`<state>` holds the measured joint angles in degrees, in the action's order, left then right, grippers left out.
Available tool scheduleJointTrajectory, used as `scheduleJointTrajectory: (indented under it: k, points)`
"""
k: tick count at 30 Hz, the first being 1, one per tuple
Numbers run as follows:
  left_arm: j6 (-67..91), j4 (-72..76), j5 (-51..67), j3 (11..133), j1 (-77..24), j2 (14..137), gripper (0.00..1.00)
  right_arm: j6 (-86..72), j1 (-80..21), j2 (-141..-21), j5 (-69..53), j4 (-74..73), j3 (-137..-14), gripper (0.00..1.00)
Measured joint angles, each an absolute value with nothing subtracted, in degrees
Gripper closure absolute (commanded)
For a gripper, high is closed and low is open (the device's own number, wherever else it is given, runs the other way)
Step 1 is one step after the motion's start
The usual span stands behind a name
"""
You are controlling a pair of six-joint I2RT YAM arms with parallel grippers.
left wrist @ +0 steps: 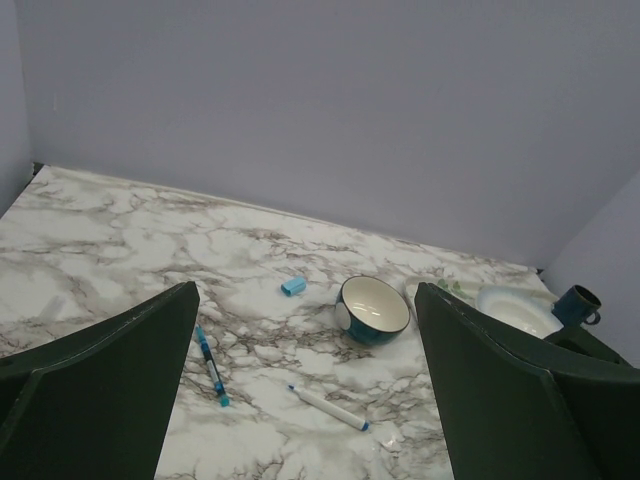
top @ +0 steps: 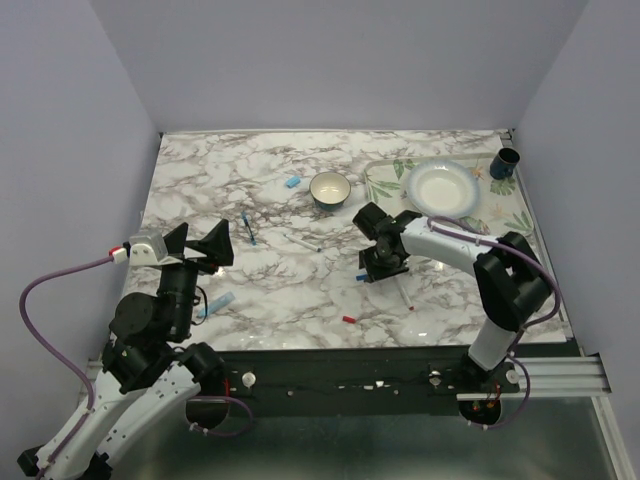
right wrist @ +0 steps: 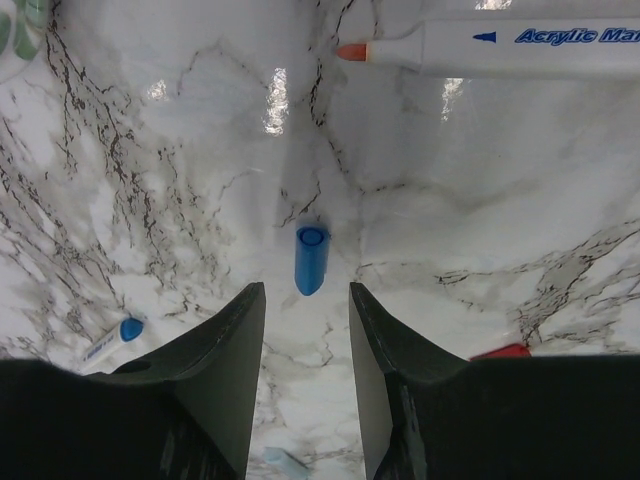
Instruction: Insert the pens into the pen caps
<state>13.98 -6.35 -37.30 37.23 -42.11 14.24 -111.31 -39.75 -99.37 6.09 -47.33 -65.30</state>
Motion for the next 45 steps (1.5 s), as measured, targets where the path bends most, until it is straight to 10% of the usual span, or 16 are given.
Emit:
scheduleJointTrajectory:
  k: [14, 25, 30, 45]
  points:
    - [14.0, -6.3, -37.3, 37.2, -42.1, 14.2, 0.01, -113.0, -39.7, -103.2, 6.6, -45.7, -65.0, 0.55]
    - [14.5, -7.4, -37.3, 37.9, -42.1, 15.7, 0.02, -112.9, -39.8, -105.0, 6.8, -48.6, -67.2, 0.82]
    - [18.7, -11.0, -37.6, 42.9, -42.1, 22.7, 0.01, -112.1, -40.1, -104.9, 9.1, -49.6, -67.5, 0.99]
    - [58.8, -40.8, -28.4, 61.8, -40.9, 53.4, 0.18, -91.5, -40.0, -84.0, 23.1, -44.4, -56.0, 0.99]
